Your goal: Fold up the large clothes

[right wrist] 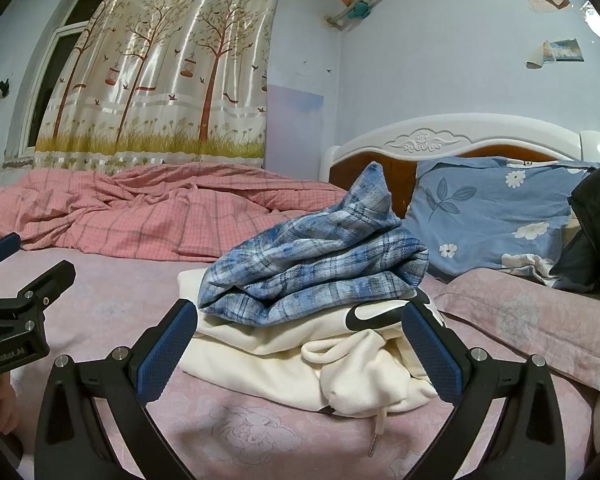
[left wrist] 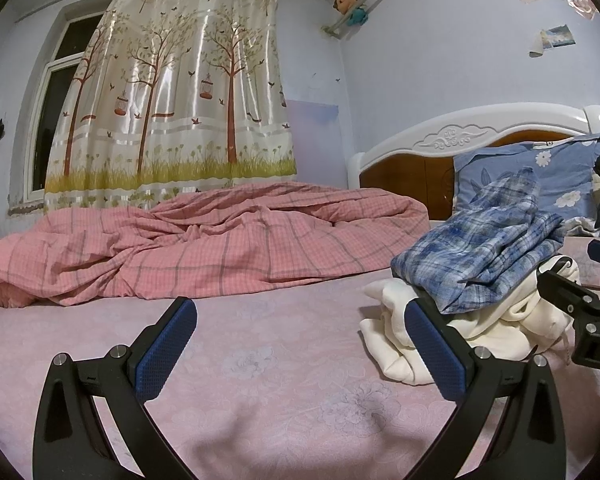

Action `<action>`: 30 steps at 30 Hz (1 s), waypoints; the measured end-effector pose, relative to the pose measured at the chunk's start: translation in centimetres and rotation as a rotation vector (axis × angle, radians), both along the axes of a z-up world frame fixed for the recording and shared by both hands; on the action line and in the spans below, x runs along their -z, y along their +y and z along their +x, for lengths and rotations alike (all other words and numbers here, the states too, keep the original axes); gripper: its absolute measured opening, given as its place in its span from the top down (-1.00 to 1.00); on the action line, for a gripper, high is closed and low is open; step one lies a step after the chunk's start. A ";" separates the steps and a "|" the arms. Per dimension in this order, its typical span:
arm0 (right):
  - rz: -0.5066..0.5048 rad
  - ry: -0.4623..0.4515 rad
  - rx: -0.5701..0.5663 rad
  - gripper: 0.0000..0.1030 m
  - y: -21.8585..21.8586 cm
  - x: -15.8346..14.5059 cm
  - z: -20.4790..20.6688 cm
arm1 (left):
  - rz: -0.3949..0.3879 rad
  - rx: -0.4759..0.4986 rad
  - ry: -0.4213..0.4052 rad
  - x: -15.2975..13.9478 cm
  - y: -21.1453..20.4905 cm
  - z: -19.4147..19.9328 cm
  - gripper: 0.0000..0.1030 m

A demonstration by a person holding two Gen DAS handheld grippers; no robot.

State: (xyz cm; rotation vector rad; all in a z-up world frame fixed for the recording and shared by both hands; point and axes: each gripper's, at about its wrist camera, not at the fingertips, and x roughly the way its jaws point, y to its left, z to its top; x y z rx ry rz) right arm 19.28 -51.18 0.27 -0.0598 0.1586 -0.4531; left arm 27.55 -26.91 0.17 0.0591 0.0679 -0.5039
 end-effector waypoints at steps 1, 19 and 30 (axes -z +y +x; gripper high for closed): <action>0.000 -0.001 0.000 -1.00 0.1 0.0 0.1 | 0.000 0.000 0.001 0.0 0.1 0.0 -1.00; -0.001 0.004 -0.003 -1.00 0.0 0.0 0.2 | 0.003 0.003 0.017 0.0 0.3 0.4 -1.00; -0.001 0.007 -0.003 -1.00 -0.1 0.0 0.2 | 0.018 0.002 0.009 0.0 0.4 0.4 -1.00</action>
